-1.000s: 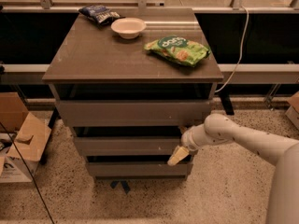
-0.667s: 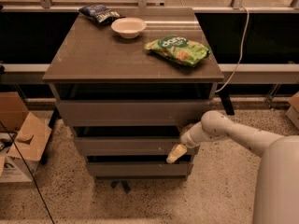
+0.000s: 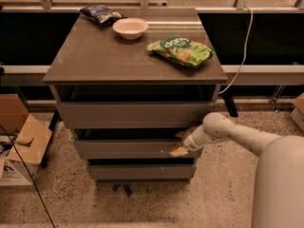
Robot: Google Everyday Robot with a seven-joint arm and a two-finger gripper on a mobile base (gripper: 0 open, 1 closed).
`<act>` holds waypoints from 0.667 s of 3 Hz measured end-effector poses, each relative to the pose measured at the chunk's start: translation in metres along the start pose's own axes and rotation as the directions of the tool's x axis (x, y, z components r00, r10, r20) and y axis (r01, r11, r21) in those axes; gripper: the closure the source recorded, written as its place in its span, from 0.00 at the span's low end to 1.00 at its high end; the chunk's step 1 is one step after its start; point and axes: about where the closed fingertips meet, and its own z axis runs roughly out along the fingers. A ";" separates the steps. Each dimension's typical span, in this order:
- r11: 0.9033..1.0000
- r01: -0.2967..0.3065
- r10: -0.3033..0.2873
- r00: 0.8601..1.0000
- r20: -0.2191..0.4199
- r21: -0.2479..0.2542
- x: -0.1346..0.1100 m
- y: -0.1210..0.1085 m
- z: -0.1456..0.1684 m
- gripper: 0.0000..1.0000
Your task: Open middle drawer
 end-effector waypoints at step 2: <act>0.998 0.007 -0.011 0.998 -0.068 -0.064 0.010 0.034 -0.005 1.00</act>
Offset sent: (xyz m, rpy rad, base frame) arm -0.1570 0.0029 0.0110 -0.1403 0.2433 0.1108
